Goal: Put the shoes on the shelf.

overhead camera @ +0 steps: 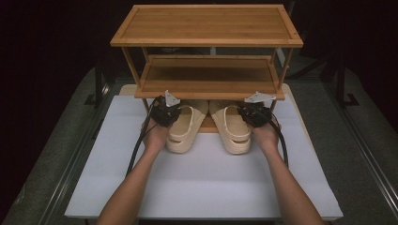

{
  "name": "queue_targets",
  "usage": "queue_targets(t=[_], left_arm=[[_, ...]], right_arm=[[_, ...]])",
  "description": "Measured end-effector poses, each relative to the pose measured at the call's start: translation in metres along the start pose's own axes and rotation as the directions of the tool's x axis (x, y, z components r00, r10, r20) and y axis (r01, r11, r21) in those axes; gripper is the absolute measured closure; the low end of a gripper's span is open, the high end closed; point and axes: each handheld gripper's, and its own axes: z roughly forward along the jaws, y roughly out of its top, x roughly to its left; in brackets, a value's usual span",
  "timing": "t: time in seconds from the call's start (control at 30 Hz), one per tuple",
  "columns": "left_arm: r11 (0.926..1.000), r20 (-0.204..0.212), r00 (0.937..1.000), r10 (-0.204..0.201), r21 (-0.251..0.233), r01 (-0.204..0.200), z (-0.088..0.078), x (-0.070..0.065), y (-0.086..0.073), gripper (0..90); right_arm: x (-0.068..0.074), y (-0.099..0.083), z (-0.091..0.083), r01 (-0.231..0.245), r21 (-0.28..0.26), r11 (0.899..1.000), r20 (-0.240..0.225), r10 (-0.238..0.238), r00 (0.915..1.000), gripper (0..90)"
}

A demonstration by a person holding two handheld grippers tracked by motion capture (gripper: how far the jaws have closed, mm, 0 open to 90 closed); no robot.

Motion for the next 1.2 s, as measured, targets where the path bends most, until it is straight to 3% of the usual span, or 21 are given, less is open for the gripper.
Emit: queue_targets(t=[0.3, 0.37, 0.5, 0.57, 0.63, 0.7, 0.77, 0.8, 0.87, 0.93, 0.97, 1.0, 1.17, 1.2], left_arm=[[1.0000, 0.033, 0.9994, -0.007, -0.005, 0.007, 0.002, -0.004, 0.001, 78.5], [0.9987, 0.058, 0.9971, -0.049, -0.014, 0.050, 0.002, -0.001, 0.000, 70.9], [0.9983, 0.066, 0.9961, -0.058, 0.000, 0.058, -0.001, 0.002, 0.000, 55.2], [0.9977, 0.105, 0.9922, -0.068, 0.002, 0.068, -0.010, 0.008, 0.000, 49.9], [0.9973, 0.116, 0.9905, -0.073, 0.000, 0.073, -0.014, 0.009, 0.000, 47.9], [0.9956, 0.159, 0.9829, -0.092, -0.005, 0.094, -0.024, 0.014, 0.000, 40.1], [0.9955, 0.191, 0.9772, -0.094, 0.001, 0.095, -0.032, 0.016, 0.000, 38.1], [0.9959, 0.214, 0.9728, -0.088, -0.002, 0.090, -0.040, 0.017, -0.003, 34.0], [0.9964, 0.229, 0.9699, -0.083, 0.006, 0.084, -0.044, 0.017, -0.004, 32.0], [0.9962, 0.254, 0.9636, -0.083, -0.004, 0.087, -0.051, 0.018, -0.007, 27.4], [0.9951, 0.281, 0.9555, -0.090, -0.013, 0.098, -0.059, 0.019, -0.012, 25.0], [0.9951, 0.281, 0.9555, -0.090, -0.013, 0.098, -0.059, 0.019, -0.012, 23.1], [0.9961, 0.339, 0.9371, -0.082, -0.004, 0.088, -0.074, 0.018, -0.026, 13.6], [0.9961, 0.339, 0.9371, -0.082, -0.004, 0.088, -0.074, 0.018, -0.026, 12.7]], right_arm=[[0.005, 0.000, 0.005, 0.012, 0.005, 1.000, -0.023, -0.012, 0.9997, 78.5], [0.004, -0.001, 0.004, 0.002, 0.000, 1.000, -0.036, -0.002, 0.9993, 73.4], [0.004, 0.000, 0.001, -0.006, -0.003, 1.000, -0.043, 0.006, 0.9991, 63.9], [0.003, 0.002, -0.006, -0.020, -0.004, 1.000, -0.056, 0.020, 0.9982, 54.2], [0.003, 0.003, -0.008, -0.025, -0.002, 1.000, -0.063, 0.025, 0.9977, 51.3], [0.000, 0.003, -0.017, -0.047, 0.016, 0.999, -0.104, 0.048, 0.9934, 41.7], [0.000, 0.002, -0.019, -0.054, 0.024, 0.998, -0.115, 0.057, 0.9918, 39.7], [-0.003, 0.001, -0.026, -0.071, 0.046, 0.996, -0.146, 0.077, 0.9862, 35.0], [-0.003, 0.000, -0.028, -0.077, 0.052, 0.996, -0.154, 0.084, 0.9845, 33.8], [-0.003, -0.002, -0.037, -0.089, 0.067, 0.994, -0.176, 0.100, 0.9793, 29.1], [-0.003, -0.004, -0.044, -0.089, 0.064, 0.994, -0.184, 0.099, 0.9779, 27.4], [-0.003, -0.004, -0.044, -0.089, 0.064, 0.994, -0.184, 0.099, 0.9779, 27.4], [0.001, -0.017, -0.067, -0.101, 0.061, 0.993, -0.212, 0.112, 0.9708, 16.0], [0.001, -0.017, -0.067, -0.101, 0.061, 0.993, -0.212, 0.112, 0.9708, 16.0]])
